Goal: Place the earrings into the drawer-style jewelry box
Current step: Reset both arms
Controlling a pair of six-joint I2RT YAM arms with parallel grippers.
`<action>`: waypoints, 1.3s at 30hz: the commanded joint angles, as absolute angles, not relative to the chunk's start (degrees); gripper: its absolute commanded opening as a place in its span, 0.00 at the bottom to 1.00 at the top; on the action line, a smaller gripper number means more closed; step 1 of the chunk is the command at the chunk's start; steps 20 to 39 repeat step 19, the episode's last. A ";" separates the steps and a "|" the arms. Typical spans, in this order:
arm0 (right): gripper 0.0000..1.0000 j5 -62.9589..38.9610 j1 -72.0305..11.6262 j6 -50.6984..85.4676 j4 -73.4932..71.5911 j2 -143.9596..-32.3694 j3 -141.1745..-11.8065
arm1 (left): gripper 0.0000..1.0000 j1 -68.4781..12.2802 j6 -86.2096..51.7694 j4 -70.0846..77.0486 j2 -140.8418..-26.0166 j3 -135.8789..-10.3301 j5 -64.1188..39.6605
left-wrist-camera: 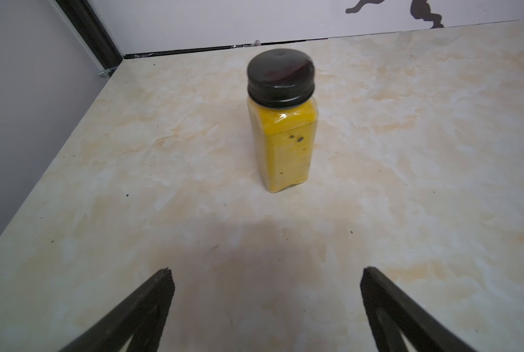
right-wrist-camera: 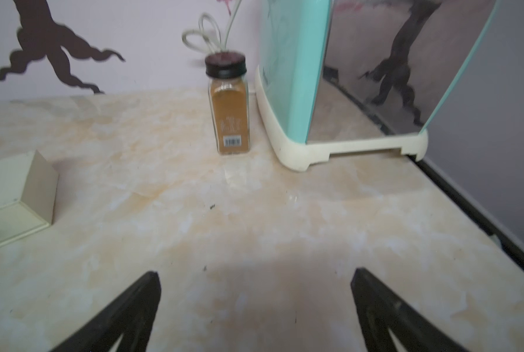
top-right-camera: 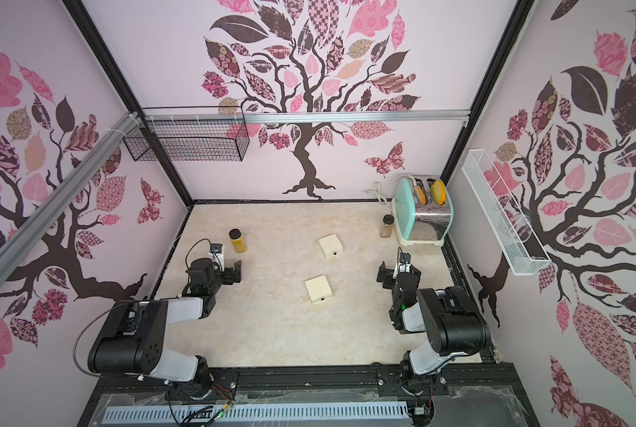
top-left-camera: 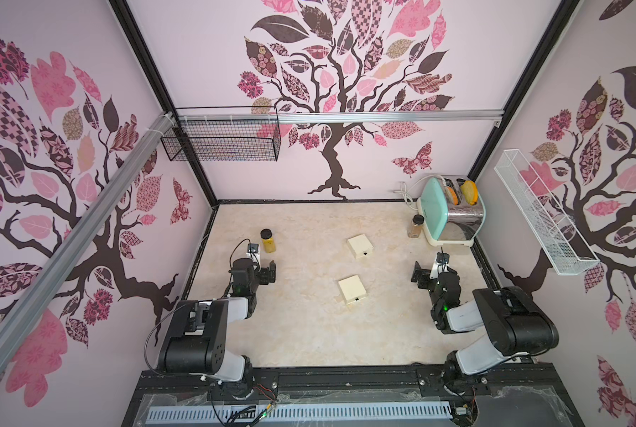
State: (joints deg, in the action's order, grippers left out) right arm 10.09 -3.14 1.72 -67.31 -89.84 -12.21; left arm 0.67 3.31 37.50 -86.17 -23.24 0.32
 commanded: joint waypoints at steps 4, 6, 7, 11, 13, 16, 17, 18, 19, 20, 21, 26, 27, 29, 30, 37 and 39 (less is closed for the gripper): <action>0.99 6.87 -2.33 2.47 -63.33 -88.47 -17.25 | 0.98 3.08 -1.42 47.97 -89.98 -23.43 -1.12; 0.99 6.78 -2.37 2.29 -64.18 -88.79 -17.00 | 0.98 3.08 -1.60 47.00 -89.90 -23.80 -0.89; 0.99 6.83 -2.37 2.31 -63.24 -88.54 -17.24 | 0.98 3.08 -1.59 47.19 -89.98 -23.74 -0.88; 0.99 7.27 -2.72 2.21 -60.48 -90.02 -19.48 | 0.98 3.09 -1.59 46.94 -89.96 -23.82 -0.88; 0.99 7.34 -2.72 2.19 -60.38 -90.22 -19.68 | 0.98 3.08 -1.63 46.97 -89.93 -23.83 -0.88; 0.99 7.30 -2.72 2.26 -61.04 -89.85 -19.19 | 0.98 3.08 -1.58 47.02 -89.90 -23.74 -0.88; 0.99 7.29 -2.68 2.28 -61.15 -89.45 -18.95 | 0.98 3.08 -1.59 47.09 -89.91 -23.73 -0.92; 0.99 7.27 -2.66 2.24 -61.78 -89.22 -18.43 | 0.98 3.08 -1.60 47.19 -89.83 -23.60 -0.92; 0.99 7.28 -2.70 2.20 -62.41 -89.00 -17.98 | 0.98 3.08 -1.63 47.20 -89.64 -23.48 -0.88; 0.99 7.28 -2.70 2.20 -62.41 -89.00 -17.98 | 0.98 3.08 -1.63 47.20 -89.64 -23.48 -0.88; 0.99 7.28 -2.70 2.20 -62.41 -89.00 -17.98 | 0.98 3.08 -1.63 47.20 -89.64 -23.48 -0.88; 0.99 7.28 -2.70 2.20 -62.41 -89.00 -17.98 | 0.98 3.08 -1.63 47.20 -89.64 -23.48 -0.88; 0.99 7.28 -2.70 2.20 -62.41 -89.00 -17.98 | 0.98 3.08 -1.63 47.20 -89.64 -23.48 -0.88; 0.99 7.28 -2.70 2.20 -62.41 -89.00 -17.98 | 0.98 3.08 -1.63 47.20 -89.64 -23.48 -0.88; 0.99 7.28 -2.70 2.20 -62.41 -89.00 -17.98 | 0.98 3.08 -1.63 47.20 -89.64 -23.48 -0.88; 0.99 7.28 -2.70 2.20 -62.41 -89.00 -17.98 | 0.98 3.08 -1.63 47.20 -89.64 -23.48 -0.88; 0.99 7.28 -2.70 2.20 -62.41 -89.00 -17.98 | 0.98 3.08 -1.63 47.20 -89.64 -23.48 -0.88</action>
